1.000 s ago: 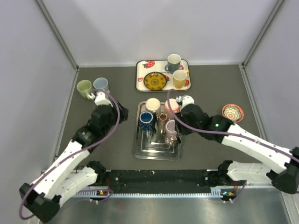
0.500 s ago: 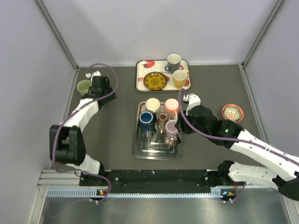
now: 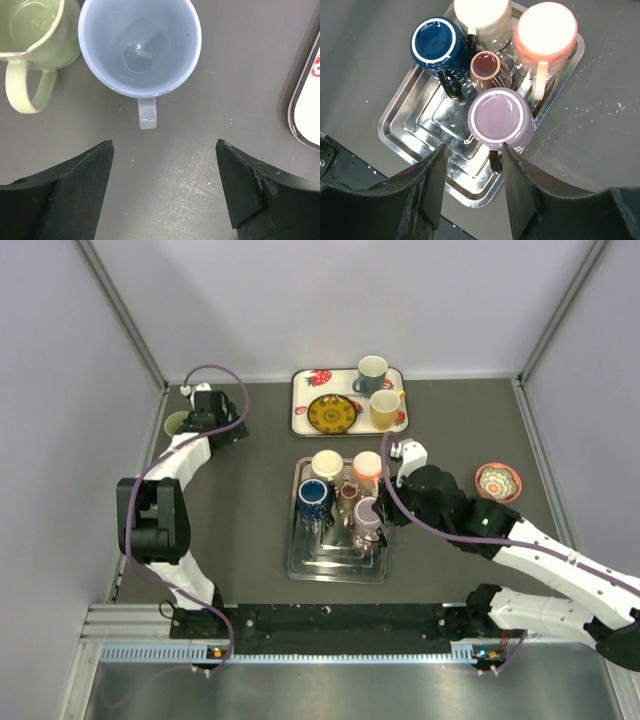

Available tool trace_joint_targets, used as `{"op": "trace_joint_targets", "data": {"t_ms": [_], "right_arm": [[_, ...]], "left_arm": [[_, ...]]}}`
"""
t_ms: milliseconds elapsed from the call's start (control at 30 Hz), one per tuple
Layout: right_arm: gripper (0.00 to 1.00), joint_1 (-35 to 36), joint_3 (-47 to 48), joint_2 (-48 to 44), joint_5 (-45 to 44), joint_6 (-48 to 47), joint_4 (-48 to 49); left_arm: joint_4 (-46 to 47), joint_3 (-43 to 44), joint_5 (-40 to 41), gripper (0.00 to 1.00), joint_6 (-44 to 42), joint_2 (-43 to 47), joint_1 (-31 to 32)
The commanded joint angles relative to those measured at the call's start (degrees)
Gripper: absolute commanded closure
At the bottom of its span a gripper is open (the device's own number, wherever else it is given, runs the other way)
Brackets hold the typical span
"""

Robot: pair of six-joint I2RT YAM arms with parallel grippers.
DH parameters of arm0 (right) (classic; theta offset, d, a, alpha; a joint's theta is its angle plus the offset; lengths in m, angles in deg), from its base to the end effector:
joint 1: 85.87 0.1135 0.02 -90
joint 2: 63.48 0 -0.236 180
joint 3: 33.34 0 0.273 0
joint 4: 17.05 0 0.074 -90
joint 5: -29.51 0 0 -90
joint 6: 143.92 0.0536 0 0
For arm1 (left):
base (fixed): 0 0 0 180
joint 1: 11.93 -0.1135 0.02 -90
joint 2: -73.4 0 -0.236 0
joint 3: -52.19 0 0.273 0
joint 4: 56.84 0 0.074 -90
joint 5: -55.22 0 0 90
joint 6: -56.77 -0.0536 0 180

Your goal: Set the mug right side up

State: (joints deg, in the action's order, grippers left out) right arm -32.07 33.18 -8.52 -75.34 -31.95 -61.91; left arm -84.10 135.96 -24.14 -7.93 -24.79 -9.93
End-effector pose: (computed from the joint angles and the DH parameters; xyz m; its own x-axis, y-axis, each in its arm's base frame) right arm 0.1629 0.1994 0.2924 -0.5452 -0.1326 -0.8278 -0.4847 0.8555 0.1822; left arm 0.4127 -0.0045 0.1949 -0.5566 -0.4008 -0.7277 -0.3776 0.9023 -0.2082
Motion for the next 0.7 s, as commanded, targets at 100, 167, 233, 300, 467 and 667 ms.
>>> {"op": "trace_joint_targets", "data": {"t_ms": [100, 167, 233, 300, 467, 667], "right_arm": [[0.53, -0.80, -1.26, -0.55, 1.23, -0.80, 3.16], [0.53, -1.15, -1.53, -0.82, 1.32, -0.71, 3.16], [0.53, -1.42, -1.62, -0.82, 1.40, -0.71, 3.25], [0.53, -1.59, -1.88, -0.56, 1.58, -0.53, 3.42], [0.53, -2.29, -3.02, 0.85, 2.63, -0.27, 4.56], [0.53, -2.91, -3.37, 0.94, 3.16, -0.09, 4.83]], "left_arm": [[2.26, 5.04, 0.79, 0.23, -2.97, -4.46, -1.56], [2.09, 6.53, 0.97, 0.28, -3.59, -5.87, -1.56], [2.26, 7.24, 1.14, 0.30, -3.85, -6.74, -1.56], [2.09, 8.29, 2.10, 0.38, -4.20, -7.45, -1.56], [2.44, 9.96, 2.73, 0.46, -4.03, -9.30, -1.56], [1.12, 12.08, 3.16, 0.53, -4.12, -11.84, -1.56]]}}
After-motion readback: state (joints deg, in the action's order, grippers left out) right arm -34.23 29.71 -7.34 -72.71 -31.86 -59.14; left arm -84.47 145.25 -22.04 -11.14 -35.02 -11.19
